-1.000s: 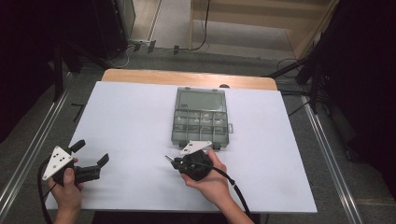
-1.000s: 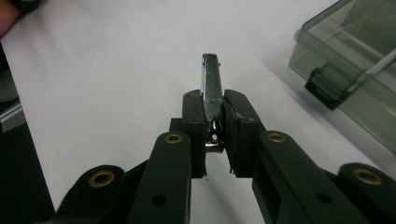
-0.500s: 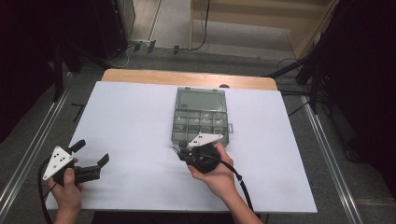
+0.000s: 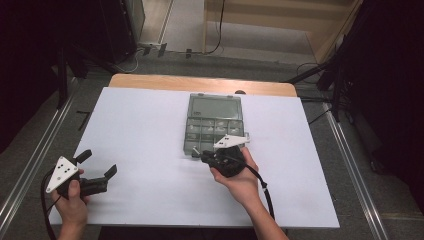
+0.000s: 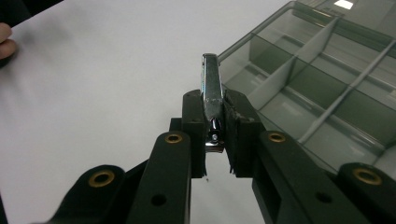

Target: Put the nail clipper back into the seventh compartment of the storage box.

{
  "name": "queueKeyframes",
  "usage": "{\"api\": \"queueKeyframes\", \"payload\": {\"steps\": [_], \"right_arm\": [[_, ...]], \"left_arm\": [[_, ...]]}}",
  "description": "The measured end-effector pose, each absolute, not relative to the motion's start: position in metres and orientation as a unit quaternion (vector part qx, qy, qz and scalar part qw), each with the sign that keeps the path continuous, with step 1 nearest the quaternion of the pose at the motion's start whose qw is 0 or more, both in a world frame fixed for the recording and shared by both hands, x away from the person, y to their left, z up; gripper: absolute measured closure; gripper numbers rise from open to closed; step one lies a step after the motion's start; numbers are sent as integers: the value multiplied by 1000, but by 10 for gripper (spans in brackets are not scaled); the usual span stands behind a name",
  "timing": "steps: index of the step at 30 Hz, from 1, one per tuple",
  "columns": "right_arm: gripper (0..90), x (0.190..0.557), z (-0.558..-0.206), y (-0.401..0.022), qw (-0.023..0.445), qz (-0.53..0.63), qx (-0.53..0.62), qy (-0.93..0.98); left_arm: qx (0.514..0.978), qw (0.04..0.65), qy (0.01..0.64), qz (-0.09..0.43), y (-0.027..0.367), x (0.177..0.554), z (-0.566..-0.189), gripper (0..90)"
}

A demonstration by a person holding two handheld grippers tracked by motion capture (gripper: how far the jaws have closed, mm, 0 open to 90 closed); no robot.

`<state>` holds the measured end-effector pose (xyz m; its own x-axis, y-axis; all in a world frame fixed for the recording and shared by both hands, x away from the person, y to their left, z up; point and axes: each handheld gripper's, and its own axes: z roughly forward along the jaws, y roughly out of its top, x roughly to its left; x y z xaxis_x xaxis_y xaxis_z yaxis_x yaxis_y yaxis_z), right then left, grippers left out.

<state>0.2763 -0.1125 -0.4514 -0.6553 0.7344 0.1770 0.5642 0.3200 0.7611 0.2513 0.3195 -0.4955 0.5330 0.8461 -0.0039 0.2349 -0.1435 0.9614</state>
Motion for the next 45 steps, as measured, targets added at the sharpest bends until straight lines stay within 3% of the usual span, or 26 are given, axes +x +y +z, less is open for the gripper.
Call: {"api": "queueKeyframes", "payload": {"steps": [45], "right_arm": [[813,307,-482,-160,156,398,496,755]], "left_arm": [[698,531,383,288,320,251,-495,0]]}}
